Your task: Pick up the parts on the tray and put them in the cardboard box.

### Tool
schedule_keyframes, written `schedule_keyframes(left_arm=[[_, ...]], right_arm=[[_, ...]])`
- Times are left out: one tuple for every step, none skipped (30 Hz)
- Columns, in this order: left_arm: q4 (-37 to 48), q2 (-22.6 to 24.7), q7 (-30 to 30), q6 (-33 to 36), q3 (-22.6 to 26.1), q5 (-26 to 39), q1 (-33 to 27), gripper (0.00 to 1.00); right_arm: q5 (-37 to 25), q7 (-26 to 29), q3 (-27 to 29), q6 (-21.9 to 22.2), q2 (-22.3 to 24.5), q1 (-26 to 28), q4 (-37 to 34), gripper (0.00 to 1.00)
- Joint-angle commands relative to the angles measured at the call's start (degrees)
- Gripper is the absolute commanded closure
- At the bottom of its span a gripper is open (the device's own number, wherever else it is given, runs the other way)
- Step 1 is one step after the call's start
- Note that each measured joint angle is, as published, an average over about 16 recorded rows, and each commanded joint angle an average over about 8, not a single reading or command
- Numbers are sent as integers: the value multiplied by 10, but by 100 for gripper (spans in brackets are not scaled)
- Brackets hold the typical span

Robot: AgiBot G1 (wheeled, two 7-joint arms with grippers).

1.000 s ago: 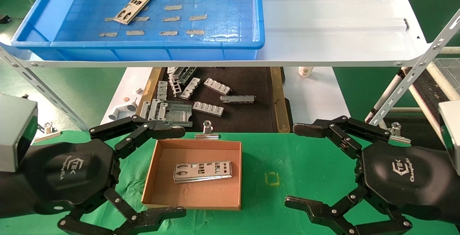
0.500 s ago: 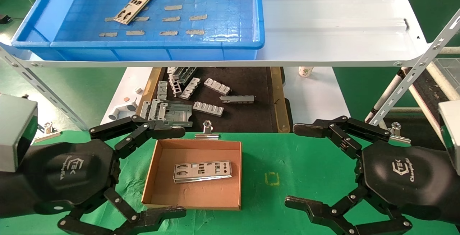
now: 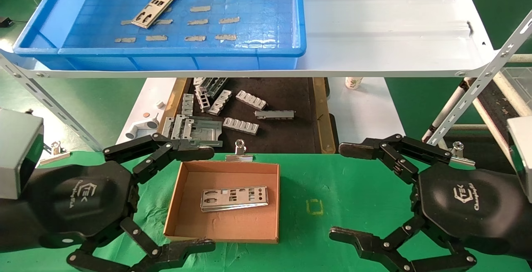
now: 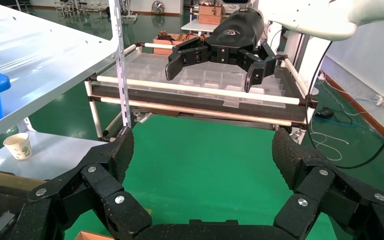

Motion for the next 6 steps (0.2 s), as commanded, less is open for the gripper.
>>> schedule_keyframes(left_arm=[[0,0,0,0,0,0,0,0],[0,0,0,0,0,0,0,0],[0,0,0,0,0,0,0,0],[0,0,0,0,0,0,0,0],[0,0,0,0,0,0,0,0],[0,0,0,0,0,0,0,0]], right_arm=[[0,0,0,0,0,0,0,0],[0,0,0,0,0,0,0,0],[0,0,0,0,0,0,0,0],[0,0,0,0,0,0,0,0],[0,0,0,0,0,0,0,0],[0,0,0,0,0,0,0,0]])
